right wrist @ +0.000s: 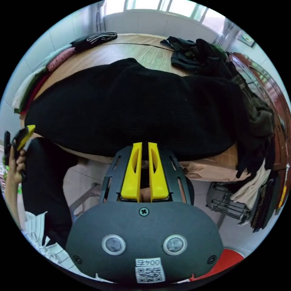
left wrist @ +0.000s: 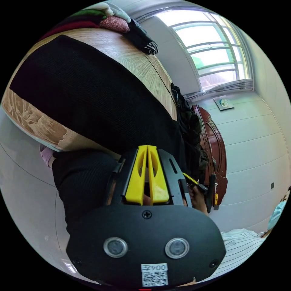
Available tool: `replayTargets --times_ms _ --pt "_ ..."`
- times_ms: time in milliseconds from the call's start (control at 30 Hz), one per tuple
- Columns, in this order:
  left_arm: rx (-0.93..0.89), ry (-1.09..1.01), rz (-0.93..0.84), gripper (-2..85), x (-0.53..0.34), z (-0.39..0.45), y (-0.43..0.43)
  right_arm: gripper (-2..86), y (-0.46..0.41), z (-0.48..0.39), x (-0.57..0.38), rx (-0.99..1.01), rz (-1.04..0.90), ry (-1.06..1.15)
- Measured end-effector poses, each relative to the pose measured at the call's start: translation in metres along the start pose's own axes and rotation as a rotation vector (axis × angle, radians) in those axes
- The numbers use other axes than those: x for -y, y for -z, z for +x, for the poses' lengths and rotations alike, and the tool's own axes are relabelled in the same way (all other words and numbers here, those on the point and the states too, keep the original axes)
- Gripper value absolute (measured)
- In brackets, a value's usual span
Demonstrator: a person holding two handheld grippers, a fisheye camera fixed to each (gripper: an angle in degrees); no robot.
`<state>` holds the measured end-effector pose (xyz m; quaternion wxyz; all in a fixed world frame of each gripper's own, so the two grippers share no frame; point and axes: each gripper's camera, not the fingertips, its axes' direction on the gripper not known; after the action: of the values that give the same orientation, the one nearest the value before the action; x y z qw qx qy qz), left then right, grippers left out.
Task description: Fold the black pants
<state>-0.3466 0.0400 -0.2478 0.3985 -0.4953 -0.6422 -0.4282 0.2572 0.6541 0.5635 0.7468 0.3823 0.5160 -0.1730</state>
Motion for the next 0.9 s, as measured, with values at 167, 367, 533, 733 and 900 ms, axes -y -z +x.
replayTargets --times_ms 167,367,533,733,900 --pt "0.012 -0.01 0.003 0.3 -0.011 0.006 -0.012 -0.4 0.032 0.135 -0.041 0.339 0.273 -0.417" --pt "0.013 0.003 0.015 0.2 -0.02 0.009 -0.032 -0.6 -0.017 0.227 -0.029 0.488 0.101 -0.565" --pt "0.068 -0.106 0.055 0.3 -0.036 0.044 -0.05 -0.7 0.032 0.202 -0.03 0.396 0.254 -0.473" --pt "0.413 -0.456 0.158 0.5 -0.019 0.128 -0.101 -0.7 0.007 0.143 0.006 0.248 0.132 -0.289" --pt "0.517 -0.358 -0.016 0.6 0.039 0.112 -0.172 -0.7 -0.011 0.137 0.029 0.214 0.058 -0.241"
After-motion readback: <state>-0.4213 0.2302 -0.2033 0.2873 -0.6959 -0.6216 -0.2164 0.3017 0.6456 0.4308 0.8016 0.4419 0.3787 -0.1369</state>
